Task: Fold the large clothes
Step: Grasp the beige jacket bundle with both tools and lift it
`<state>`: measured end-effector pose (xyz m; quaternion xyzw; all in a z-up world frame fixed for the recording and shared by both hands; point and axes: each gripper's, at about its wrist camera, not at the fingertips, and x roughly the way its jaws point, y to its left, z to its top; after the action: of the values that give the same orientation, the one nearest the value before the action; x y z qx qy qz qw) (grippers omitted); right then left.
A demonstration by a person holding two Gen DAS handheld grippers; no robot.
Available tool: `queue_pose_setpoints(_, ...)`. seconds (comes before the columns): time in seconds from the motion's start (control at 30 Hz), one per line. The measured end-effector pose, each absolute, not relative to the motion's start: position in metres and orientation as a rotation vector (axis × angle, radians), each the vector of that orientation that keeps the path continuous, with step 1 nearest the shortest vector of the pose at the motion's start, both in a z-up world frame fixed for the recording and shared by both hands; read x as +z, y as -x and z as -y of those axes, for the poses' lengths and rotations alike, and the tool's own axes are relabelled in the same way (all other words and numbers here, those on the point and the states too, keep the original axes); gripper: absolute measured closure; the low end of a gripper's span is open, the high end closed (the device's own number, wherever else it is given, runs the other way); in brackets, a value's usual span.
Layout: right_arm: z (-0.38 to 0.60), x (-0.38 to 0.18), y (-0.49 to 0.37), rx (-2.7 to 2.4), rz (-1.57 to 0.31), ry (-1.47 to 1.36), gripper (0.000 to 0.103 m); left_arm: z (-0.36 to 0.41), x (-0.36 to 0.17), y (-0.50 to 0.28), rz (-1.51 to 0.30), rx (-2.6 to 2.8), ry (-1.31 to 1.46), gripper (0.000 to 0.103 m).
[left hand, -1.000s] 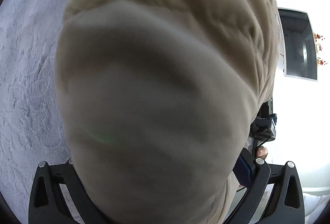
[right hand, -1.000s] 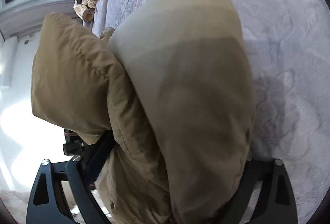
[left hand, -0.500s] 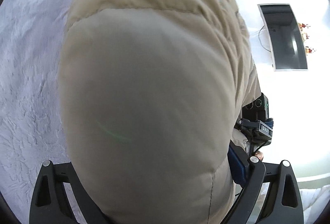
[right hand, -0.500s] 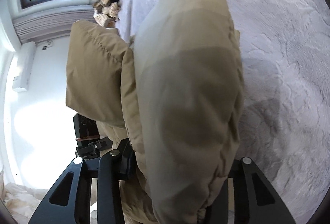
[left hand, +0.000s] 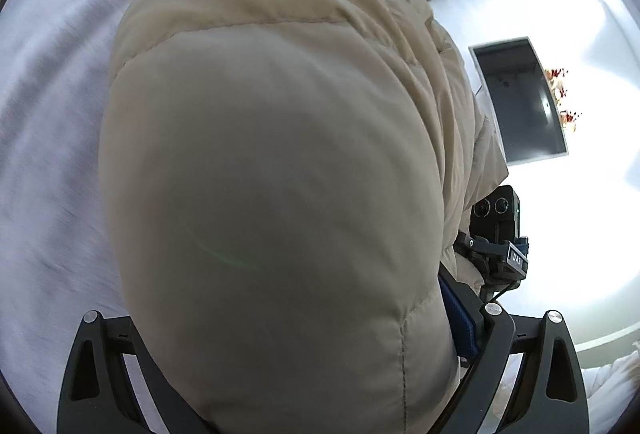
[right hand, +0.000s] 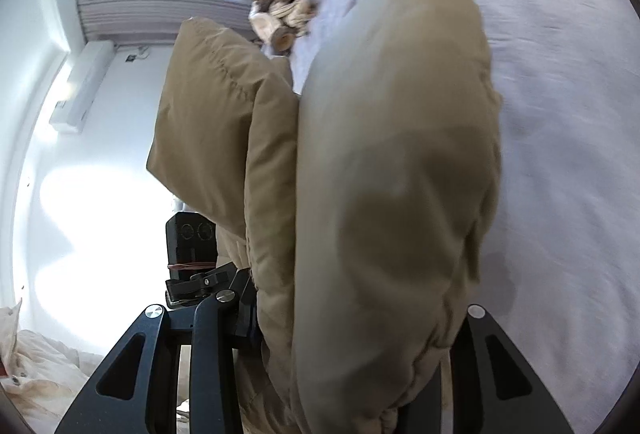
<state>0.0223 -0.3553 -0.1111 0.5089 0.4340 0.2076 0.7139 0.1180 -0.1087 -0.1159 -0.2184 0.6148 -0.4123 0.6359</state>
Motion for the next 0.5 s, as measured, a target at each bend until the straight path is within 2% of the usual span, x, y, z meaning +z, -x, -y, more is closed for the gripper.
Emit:
queue_pose_setpoints(0.13,0.311,-0.111,-0.058,0.499,-0.961,-1.098,0.062,0.057,-0.110,-0.159,-1.382,-0.905,0.486,0.006)
queue_pose_setpoints(0.33,0.250,-0.142,-0.103,0.546,-0.990,-1.106,0.062,-0.021,-0.116,-0.247,-1.356,-0.807,0.469,0.006)
queue_pose_setpoints(0.5,0.216,-0.170,-0.140,0.531,-1.057,-1.065,0.062,-0.055,-0.147,-0.284,-1.362,-0.710,0.428,0.006)
